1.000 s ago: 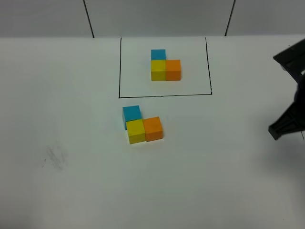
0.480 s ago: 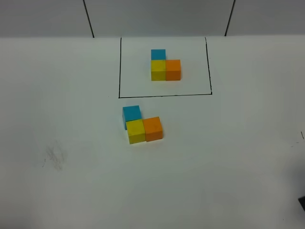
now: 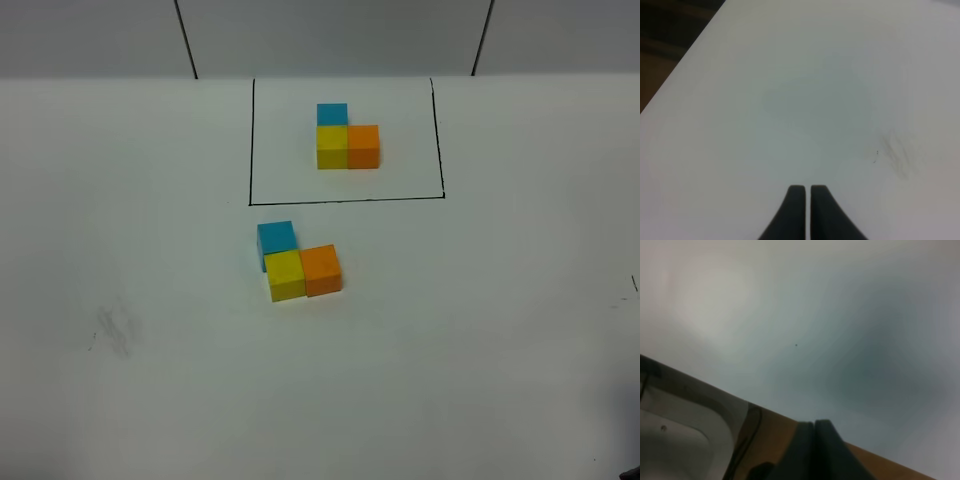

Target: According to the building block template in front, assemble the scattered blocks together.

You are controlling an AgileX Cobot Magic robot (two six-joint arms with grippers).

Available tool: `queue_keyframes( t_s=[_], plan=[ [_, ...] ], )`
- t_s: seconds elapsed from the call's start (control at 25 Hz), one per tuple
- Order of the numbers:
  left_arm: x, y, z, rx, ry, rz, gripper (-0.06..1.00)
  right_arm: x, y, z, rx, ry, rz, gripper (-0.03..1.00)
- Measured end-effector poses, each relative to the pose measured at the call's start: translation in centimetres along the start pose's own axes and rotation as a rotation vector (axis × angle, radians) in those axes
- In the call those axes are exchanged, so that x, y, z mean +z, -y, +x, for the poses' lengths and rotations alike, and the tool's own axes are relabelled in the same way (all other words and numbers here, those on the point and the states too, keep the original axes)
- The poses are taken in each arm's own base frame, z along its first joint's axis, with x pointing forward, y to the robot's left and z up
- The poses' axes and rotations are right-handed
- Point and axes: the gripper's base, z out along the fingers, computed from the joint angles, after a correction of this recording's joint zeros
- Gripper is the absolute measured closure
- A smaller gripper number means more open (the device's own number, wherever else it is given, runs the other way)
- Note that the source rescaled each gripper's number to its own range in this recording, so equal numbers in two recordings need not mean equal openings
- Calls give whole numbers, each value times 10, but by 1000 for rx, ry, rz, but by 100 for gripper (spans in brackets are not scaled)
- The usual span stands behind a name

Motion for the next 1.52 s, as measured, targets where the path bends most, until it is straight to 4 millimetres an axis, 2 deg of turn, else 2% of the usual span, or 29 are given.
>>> queue_keyframes(
  t_s=[0.4, 0.64, 1.12, 1.52],
  plan=[
    [0, 0, 0, 0, 0, 0, 94, -1, 0, 1, 1, 8, -2, 97],
    [0, 0, 0, 0, 0, 0, 94, -14, 2, 9, 23, 102, 4, 97],
    [0, 0, 0, 0, 0, 0, 94, -50, 18, 49, 276, 405, 132, 97],
    [0, 0, 0, 0, 0, 0, 94, -70, 8, 89, 429, 669, 282, 97]
  ],
)
